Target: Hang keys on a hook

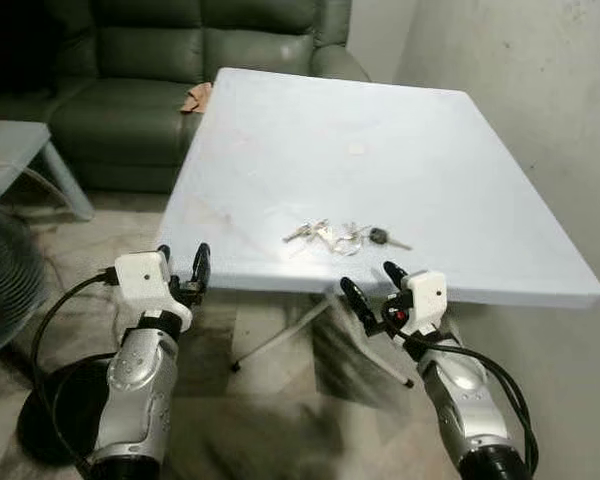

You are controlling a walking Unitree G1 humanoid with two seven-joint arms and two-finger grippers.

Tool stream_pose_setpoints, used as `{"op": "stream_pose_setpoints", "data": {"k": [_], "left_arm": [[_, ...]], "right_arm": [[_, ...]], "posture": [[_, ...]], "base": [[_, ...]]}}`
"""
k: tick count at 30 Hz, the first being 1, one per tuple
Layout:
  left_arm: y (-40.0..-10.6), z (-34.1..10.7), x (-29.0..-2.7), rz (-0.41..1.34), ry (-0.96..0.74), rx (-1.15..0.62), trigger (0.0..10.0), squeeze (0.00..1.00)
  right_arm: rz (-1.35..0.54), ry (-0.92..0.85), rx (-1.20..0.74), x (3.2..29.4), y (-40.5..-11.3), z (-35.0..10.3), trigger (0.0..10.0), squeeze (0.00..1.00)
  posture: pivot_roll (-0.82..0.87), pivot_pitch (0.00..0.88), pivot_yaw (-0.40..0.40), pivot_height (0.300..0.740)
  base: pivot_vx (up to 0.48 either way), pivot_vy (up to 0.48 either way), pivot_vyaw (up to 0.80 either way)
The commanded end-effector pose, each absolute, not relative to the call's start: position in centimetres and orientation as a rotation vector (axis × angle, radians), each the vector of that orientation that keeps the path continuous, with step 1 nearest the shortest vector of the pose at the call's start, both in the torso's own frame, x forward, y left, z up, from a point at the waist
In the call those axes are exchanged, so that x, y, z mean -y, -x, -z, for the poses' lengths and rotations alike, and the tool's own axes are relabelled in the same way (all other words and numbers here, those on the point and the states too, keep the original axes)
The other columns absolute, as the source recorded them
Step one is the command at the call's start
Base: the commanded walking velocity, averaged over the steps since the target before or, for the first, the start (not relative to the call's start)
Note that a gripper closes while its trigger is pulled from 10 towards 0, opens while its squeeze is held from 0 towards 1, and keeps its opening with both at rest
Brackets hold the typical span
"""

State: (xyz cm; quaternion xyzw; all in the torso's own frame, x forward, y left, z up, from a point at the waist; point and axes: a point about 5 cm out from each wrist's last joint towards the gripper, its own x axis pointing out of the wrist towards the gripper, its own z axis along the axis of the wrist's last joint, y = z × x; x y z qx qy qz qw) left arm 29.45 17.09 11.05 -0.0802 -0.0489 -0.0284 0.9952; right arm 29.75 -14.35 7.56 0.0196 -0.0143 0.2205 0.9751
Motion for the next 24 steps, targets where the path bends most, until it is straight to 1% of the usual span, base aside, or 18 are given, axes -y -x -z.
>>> {"op": "stream_pose_setpoints", "data": {"k": [1,3,8,17,24], "left_arm": [[-29.3,-10.9,-16.6,0.066,0.165,0.087,10.0,0.0],[-29.3,-10.9,-16.6,0.057,0.166,0.085,10.0,0.0],[-29.2,-11.1,-16.2,0.063,0.174,0.119,10.0,0.0],[-29.2,-11.1,-15.2,0.087,0.166,0.116,10.0,0.0],[-29.2,-11.4,-14.0,0.179,0.153,0.128,10.0,0.0]], "right_arm": [[-0.431,-0.038,0.034,14.8,-29.8,-7.8,10.0,0.0],[-0.431,-0.038,0.034,14.8,-29.8,-7.8,10.0,0.0],[-0.434,-0.033,0.032,14.8,-29.8,-7.7,10.0,0.0],[-0.462,-0.008,0.038,14.8,-30.1,-8.0,10.0,0.0],[-0.516,0.05,0.042,15.5,-31.5,-9.1,10.0,0.0]], "posture": [[-0.04,0.0,-0.05,0.74],[-0.04,0.0,-0.05,0.74],[-0.04,0.0,-0.05,0.74],[-0.04,0.0,-0.054,0.74],[-0.04,0.0,-0.058,0.74]], "base": [[0.405,0.0,0.0],[0.307,0.0,0.0],[0.0,0.0,0.0],[0.0,0.0,0.0],[0.0,0.0,0.0]]}}
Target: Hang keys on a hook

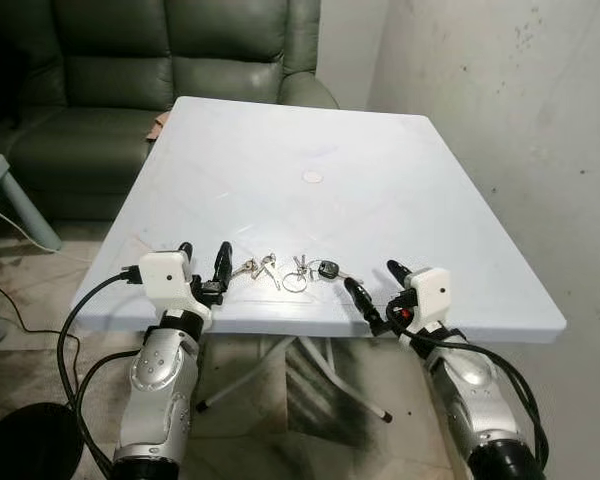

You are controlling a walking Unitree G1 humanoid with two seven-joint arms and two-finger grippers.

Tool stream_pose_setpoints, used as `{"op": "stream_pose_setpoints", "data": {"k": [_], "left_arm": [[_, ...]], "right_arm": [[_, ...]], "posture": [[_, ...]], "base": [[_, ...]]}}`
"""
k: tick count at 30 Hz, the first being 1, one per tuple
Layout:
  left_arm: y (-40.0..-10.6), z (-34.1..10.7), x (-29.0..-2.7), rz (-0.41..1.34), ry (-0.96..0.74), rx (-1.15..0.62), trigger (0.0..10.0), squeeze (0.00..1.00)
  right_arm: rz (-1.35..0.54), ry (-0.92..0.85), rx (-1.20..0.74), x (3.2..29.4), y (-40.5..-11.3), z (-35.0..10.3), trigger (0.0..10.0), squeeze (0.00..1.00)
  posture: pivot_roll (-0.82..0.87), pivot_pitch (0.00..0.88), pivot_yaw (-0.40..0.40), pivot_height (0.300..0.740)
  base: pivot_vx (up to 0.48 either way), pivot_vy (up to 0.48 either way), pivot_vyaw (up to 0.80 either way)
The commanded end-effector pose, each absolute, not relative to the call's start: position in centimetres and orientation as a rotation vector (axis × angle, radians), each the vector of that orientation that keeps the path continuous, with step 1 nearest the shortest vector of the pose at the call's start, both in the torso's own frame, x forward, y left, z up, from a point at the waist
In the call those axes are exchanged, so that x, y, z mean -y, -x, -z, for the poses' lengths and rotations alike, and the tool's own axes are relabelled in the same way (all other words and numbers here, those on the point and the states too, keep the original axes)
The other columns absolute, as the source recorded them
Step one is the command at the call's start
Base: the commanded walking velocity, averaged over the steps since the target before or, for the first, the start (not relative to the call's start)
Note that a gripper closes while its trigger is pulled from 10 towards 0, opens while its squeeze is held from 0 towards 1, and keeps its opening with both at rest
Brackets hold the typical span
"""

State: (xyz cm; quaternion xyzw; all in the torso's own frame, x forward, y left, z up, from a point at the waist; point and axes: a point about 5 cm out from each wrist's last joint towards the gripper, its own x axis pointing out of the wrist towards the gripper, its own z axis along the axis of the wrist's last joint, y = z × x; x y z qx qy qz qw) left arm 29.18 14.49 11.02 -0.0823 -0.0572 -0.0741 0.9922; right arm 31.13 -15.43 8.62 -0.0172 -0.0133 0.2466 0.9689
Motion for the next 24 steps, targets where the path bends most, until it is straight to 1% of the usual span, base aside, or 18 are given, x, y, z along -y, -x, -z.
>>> {"op": "stream_pose_setpoints", "data": {"k": [1,10,14,24], "left_arm": [[-29.1,-11.4,-13.9,0.19,0.15,0.131,10.0,0.0],[-28.8,-11.3,-13.5,0.216,0.141,0.129,10.0,0.0],[-27.8,-11.3,-12.3,0.258,0.134,0.125,10.0,0.0],[-26.1,-11.1,-11.8,0.281,0.105,0.112,10.0,0.0]], "right_arm": [[-0.533,0.058,0.043,15.5,-31.9,-9.4,10.0,0.0],[-0.581,0.081,0.046,15.3,-32.7,-10.0,10.0,0.0],[-0.721,0.11,0.042,13.9,-34.1,-11.5,10.0,0.0],[-0.792,0.165,0.025,12.9,-35.3,-12.2,10.0,0.0]], "posture": [[-0.04,0.0,-0.06,0.74],[-0.04,0.0,-0.063,0.74],[-0.02,0.0,-0.08,0.74],[0.01,0.0,-0.092,0.74]], "base": [[0.0,0.0,0.0],[0.0,0.0,0.0],[0.0,0.0,0.0],[0.0,0.0,0.0]]}}
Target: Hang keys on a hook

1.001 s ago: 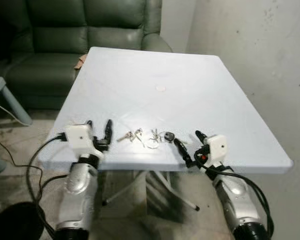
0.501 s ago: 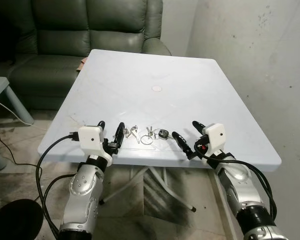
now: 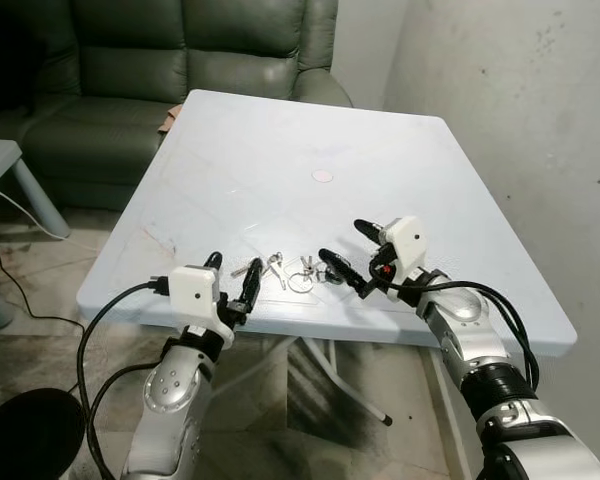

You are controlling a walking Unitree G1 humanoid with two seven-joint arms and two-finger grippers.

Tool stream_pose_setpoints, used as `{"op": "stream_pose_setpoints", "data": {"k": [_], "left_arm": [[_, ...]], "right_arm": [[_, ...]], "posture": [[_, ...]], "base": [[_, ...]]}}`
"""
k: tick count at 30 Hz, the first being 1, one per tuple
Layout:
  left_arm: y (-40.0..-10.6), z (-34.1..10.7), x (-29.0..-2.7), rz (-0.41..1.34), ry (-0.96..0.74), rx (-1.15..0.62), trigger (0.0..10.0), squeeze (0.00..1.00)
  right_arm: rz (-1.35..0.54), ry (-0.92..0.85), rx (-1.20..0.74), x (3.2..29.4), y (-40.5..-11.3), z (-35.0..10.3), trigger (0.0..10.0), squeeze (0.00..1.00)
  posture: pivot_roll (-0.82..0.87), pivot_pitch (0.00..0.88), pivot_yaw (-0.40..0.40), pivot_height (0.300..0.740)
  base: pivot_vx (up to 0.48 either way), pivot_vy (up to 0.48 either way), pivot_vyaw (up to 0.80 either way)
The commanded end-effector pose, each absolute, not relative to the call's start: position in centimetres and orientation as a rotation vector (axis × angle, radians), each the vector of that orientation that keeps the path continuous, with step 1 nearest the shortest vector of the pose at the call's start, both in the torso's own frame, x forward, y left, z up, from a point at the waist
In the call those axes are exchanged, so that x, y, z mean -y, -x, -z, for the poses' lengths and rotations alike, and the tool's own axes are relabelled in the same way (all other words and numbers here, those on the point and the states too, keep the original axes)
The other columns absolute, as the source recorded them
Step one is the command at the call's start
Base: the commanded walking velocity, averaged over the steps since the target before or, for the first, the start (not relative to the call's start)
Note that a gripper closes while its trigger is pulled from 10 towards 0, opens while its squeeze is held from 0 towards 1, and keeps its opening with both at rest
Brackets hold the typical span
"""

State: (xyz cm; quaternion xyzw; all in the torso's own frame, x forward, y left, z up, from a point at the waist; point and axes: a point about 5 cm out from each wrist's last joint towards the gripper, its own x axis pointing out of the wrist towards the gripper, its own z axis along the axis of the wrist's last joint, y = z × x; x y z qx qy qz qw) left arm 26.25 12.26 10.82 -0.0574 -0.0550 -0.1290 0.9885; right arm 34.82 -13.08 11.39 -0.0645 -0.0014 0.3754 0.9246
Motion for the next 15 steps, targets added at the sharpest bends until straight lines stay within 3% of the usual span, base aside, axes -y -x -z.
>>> {"op": "stream_pose_setpoints", "data": {"k": [1,15], "left_arm": [[-25.9,-11.1,-11.8,0.281,0.105,0.109,10.0,0.0],[-24.6,-11.2,-11.7,0.266,0.106,0.084,10.0,0.0]], "right_arm": [[-0.802,0.174,0.022,12.7,-35.3,-12.3,10.0,0.0],[-0.816,0.277,-0.011,12.4,-36.7,-13.3,10.0,0.0]], "posture": [[0.01,0.0,-0.092,0.74],[0.03,0.059,-0.108,0.74]], "base": [[0.0,0.0,0.0],[0.0,0.0,0.0]]}}
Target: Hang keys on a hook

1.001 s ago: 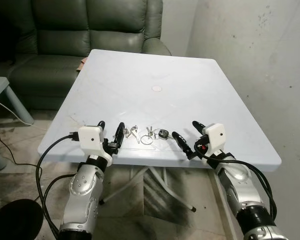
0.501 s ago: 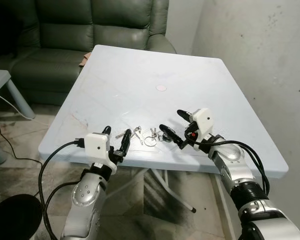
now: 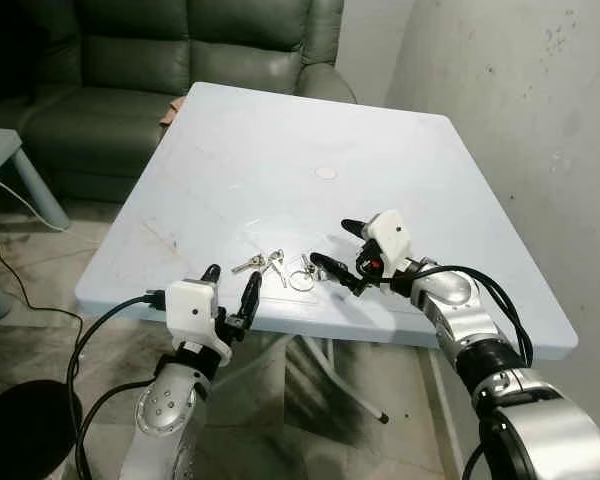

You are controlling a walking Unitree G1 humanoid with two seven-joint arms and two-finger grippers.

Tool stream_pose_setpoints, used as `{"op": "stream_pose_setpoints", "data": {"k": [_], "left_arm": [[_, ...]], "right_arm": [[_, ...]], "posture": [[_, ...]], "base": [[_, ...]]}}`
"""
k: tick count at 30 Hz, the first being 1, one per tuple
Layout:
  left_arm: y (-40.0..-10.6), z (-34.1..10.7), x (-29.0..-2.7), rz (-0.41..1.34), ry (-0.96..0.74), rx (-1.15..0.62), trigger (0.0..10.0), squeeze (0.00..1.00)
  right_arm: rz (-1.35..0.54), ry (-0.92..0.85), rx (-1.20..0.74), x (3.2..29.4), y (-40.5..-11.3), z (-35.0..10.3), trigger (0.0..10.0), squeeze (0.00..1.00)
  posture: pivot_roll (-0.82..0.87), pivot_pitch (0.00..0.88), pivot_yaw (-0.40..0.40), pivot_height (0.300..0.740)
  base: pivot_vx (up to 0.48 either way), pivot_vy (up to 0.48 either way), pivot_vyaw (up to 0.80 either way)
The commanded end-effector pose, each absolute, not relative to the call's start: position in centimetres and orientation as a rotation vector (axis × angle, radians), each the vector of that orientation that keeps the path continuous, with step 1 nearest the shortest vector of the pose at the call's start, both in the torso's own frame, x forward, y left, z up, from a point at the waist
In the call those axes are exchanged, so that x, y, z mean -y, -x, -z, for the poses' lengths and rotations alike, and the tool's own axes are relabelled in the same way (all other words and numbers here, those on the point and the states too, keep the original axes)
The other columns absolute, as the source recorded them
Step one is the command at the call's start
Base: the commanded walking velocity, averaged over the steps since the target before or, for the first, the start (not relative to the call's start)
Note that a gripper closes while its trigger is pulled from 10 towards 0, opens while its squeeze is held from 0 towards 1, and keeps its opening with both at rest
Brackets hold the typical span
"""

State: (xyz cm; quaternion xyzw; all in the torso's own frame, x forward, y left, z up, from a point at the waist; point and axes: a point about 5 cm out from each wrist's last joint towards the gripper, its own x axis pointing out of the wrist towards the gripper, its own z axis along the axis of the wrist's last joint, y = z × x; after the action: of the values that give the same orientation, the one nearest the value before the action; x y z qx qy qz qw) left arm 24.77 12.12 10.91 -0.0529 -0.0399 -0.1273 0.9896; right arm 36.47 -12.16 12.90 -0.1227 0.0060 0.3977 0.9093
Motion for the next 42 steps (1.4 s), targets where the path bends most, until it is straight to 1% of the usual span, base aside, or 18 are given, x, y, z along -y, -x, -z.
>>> {"op": "stream_pose_setpoints", "data": {"k": [1,12,13,15,17,18,19,20,21,22,23,24,25,35,36,38,40,42], "left_arm": [[-24.5,-11.2,-11.6,0.266,0.107,0.082,10.0,0.0],[-23.8,-11.4,-11.4,0.26,0.109,0.07,10.0,0.0],[-23.6,-11.4,-11.3,0.258,0.112,0.068,10.0,0.0],[-23.3,-11.4,-11.2,0.255,0.115,0.066,10.0,0.0],[-23.1,-11.5,-11.1,0.251,0.121,0.061,10.0,0.0],[-22.9,-11.6,-11.1,0.251,0.123,0.061,10.0,0.0],[-22.9,-11.6,-11.1,0.251,0.123,0.061,10.0,0.0],[-22.9,-11.6,-11.0,0.252,0.124,0.06,10.0,0.0],[-22.7,-11.5,-11.0,0.251,0.125,0.057,10.0,0.0],[-22.6,-11.5,-10.9,0.25,0.126,0.054,10.0,0.0],[-22.5,-11.5,-10.9,0.247,0.127,0.051,10.0,0.0],[-22.5,-11.5,-10.9,0.247,0.127,0.051,10.0,0.0],[-22.4,-11.5,-10.8,0.245,0.128,0.049,10.0,0.0],[-22.0,-11.5,-10.8,0.238,0.127,0.035,10.0,0.0],[-22.0,-11.5,-10.9,0.235,0.124,0.035,10.0,0.0],[-22.0,-11.6,-11.0,0.23,0.119,0.035,10.0,0.0],[-22.0,-11.6,-10.9,0.231,0.125,0.035,10.0,0.0],[-21.9,-11.6,-10.9,0.23,0.124,0.035,10.0,0.0]], "right_arm": [[-0.815,0.28,-0.018,12.3,-36.8,-13.3,10.0,0.0],[-0.839,0.306,-0.056,12.0,-36.9,-13.0,10.0,0.0],[-0.847,0.314,-0.067,12.0,-36.8,-12.8,9.3,0.0],[-0.856,0.321,-0.081,12.0,-36.7,-12.5,10.0,0.0],[-0.861,0.328,-0.09,11.8,-36.6,-12.2,9.7,0.0],[-0.862,0.328,-0.091,11.8,-36.6,-12.2,8.6,0.0],[-0.862,0.328,-0.091,11.8,-36.6,-12.2,8.6,0.0],[-0.863,0.328,-0.092,11.8,-36.6,-12.2,7.5,0.0],[-0.864,0.319,-0.092,11.6,-36.6,-12.1,2.2,0.0],[-0.866,0.315,-0.092,11.6,-36.5,-12.1,2.2,0.0],[-0.866,0.314,-0.09,11.5,-36.5,-12.0,1.1,0.0],[-0.866,0.314,-0.09,11.5,-36.5,-12.0,1.1,0.0],[-0.869,0.313,-0.088,11.4,-36.5,-12.0,0.0,0.0],[-0.856,0.302,-0.08,11.1,-36.6,-12.2,0.1,0.0],[-0.854,0.298,-0.077,11.1,-36.7,-12.2,1.3,0.0],[-0.852,0.291,-0.072,10.9,-36.7,-12.3,1.3,0.0],[-0.85,0.292,-0.07,10.8,-36.7,-12.4,2.8,0.0],[-0.851,0.291,-0.069,10.8,-36.7,-12.4,2.8,0.0]], "posture": [[0.04,0.066,-0.111,0.74],[0.05,0.103,-0.124,0.74],[0.05,0.109,-0.126,0.74],[0.06,0.115,-0.128,0.74],[0.06,0.122,-0.129,0.74],[0.06,0.126,-0.131,0.74],[0.06,0.126,-0.131,0.74],[0.06,0.128,-0.132,0.74],[0.07,0.135,-0.134,0.74],[0.07,0.135,-0.134,0.74],[0.07,0.14,-0.136,0.74],[0.07,0.14,-0.136,0.74],[0.07,0.142,-0.137,0.74],[0.07,0.154,-0.138,0.74],[0.08,0.156,-0.138,0.74],[0.08,0.157,-0.138,0.74],[0.08,0.159,-0.139,0.74],[0.08,0.159,-0.139,0.74]], "base": [[0.0,0.0,0.0],[0.0,0.0,0.0],[0.0,0.0,0.0],[0.0,0.0,0.0],[0.0,0.0,0.0],[0.0,0.0,0.0],[0.0,0.0,0.0],[0.0,0.0,0.0],[0.0,0.0,0.0],[0.0,0.0,0.0],[0.0,0.0,0.0],[0.0,0.0,0.0],[0.0,0.0,0.0],[0.0,0.0,0.0],[0.0,0.0,0.0],[0.0,0.0,0.0],[0.0,0.0,0.0],[0.0,0.0,0.0]]}}
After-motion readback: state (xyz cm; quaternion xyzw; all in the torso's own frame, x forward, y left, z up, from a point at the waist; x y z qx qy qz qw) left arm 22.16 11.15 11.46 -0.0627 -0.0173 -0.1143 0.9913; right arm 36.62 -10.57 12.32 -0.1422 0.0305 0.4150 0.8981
